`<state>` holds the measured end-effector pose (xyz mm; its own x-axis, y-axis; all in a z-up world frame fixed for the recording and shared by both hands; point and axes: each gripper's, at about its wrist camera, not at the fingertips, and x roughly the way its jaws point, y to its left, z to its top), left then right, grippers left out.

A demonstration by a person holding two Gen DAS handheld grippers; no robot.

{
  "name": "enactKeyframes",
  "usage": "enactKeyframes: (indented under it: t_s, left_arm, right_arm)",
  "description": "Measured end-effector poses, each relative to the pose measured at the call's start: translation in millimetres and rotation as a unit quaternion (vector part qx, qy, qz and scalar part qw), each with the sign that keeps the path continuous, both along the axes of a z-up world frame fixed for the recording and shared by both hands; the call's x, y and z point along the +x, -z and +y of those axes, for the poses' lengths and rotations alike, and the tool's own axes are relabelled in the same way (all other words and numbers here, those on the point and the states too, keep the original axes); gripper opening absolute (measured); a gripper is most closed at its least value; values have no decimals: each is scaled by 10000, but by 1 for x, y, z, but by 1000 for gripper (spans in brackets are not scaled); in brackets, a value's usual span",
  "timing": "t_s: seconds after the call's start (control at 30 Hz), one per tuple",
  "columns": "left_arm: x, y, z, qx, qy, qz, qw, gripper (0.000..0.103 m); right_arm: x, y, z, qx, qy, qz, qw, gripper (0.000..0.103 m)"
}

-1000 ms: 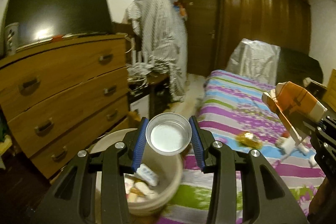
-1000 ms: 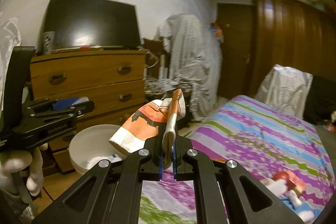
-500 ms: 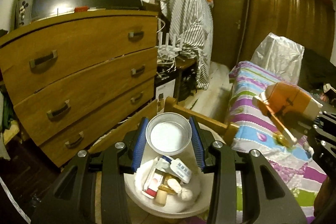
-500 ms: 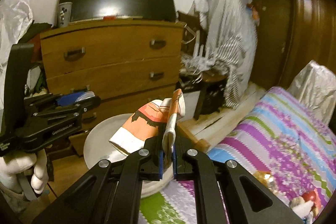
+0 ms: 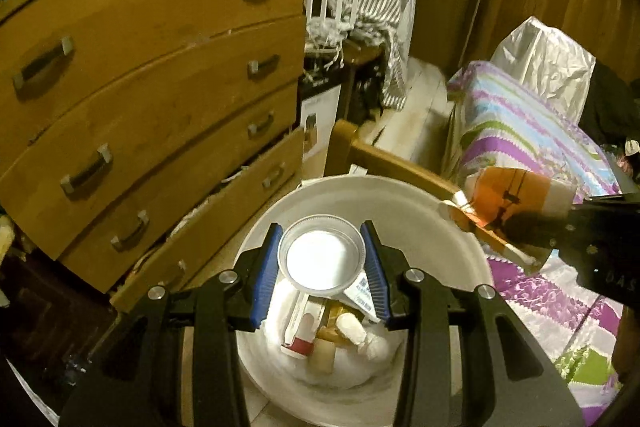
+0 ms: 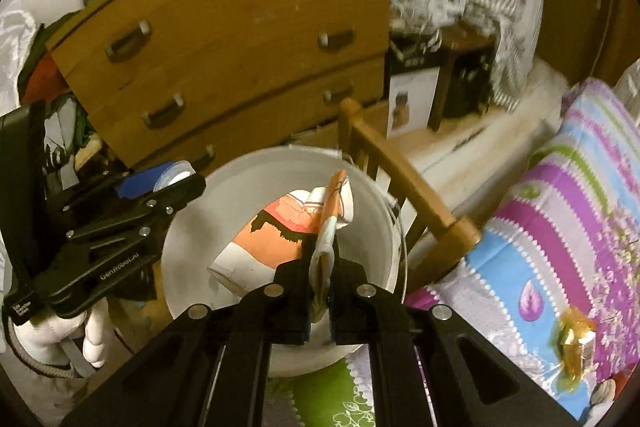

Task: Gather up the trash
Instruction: 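Open both tools over the bucket to drop lid and paper cup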

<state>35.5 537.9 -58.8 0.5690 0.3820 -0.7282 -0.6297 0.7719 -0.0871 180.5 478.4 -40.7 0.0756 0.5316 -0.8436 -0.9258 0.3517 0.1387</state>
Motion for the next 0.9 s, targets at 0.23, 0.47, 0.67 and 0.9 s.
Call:
enactKeyframes:
  t_s: [0.23, 0.47, 0.67, 0.9]
  left_arm:
    - [6, 18, 14, -168, 27, 193, 9997, 38]
    - [10, 21, 12, -185, 67, 172, 9997, 38]
    - [12, 20, 12, -164, 44, 147, 9997, 39]
    - [6, 23, 18, -176, -169, 129, 9996, 67]
  right_arm:
    - [7, 9, 6, -149, -54, 124, 9998, 7]
    - [10, 11, 2, -138, -50, 145, 9998, 7]
    - [13, 15, 1, -121, -44, 171, 9998, 7]
    - [19, 15, -7, 83, 76, 245, 9996, 25]
